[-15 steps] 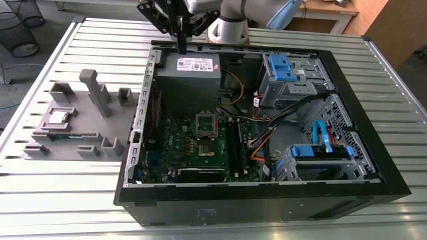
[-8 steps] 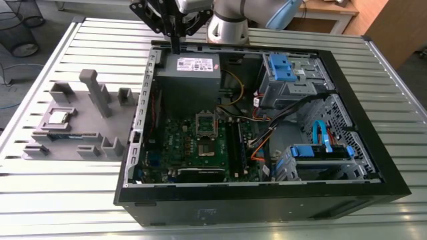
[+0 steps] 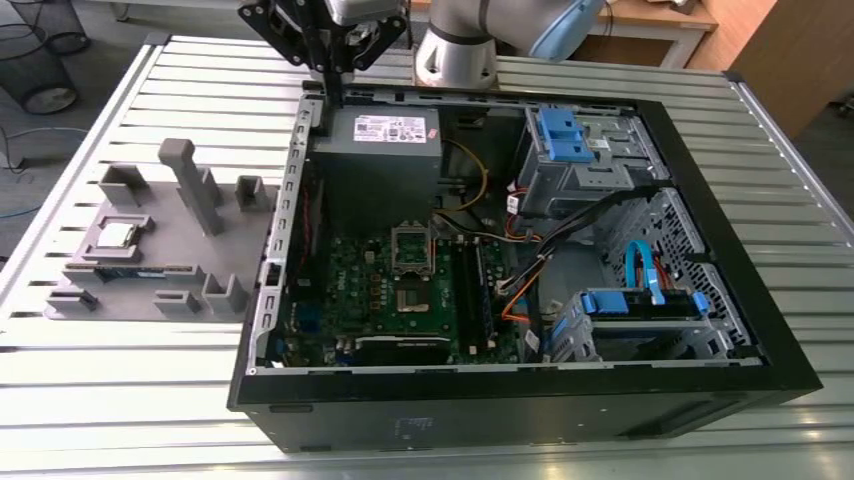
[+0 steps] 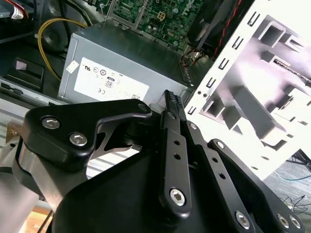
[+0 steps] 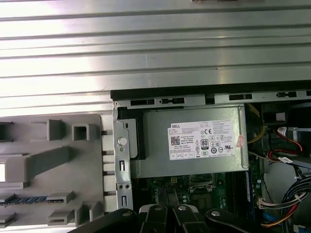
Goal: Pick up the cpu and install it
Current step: 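Reach for the cpu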
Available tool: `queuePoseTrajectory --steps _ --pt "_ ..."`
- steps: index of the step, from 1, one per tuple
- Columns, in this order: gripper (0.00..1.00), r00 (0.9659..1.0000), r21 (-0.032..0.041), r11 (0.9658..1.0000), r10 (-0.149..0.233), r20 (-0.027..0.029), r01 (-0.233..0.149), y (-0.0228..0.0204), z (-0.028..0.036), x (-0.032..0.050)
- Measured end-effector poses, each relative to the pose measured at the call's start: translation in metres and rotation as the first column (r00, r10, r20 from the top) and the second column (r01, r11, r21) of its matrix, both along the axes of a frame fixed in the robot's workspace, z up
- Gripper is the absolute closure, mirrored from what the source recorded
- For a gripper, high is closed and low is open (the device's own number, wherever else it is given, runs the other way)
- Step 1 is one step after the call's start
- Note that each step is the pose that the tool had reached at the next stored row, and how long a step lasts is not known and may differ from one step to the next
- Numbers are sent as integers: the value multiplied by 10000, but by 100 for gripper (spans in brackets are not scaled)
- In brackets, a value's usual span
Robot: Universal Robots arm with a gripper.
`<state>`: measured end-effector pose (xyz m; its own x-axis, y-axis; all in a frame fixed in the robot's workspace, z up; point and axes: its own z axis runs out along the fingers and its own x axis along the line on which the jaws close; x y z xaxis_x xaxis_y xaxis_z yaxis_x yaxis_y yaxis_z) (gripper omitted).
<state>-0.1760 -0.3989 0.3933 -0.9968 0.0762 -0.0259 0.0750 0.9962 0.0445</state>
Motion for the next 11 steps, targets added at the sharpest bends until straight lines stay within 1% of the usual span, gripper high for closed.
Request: queuePoseTrajectory --steps 11 --pt "89 10000 0 10000 -1 17 1 0 0 -241"
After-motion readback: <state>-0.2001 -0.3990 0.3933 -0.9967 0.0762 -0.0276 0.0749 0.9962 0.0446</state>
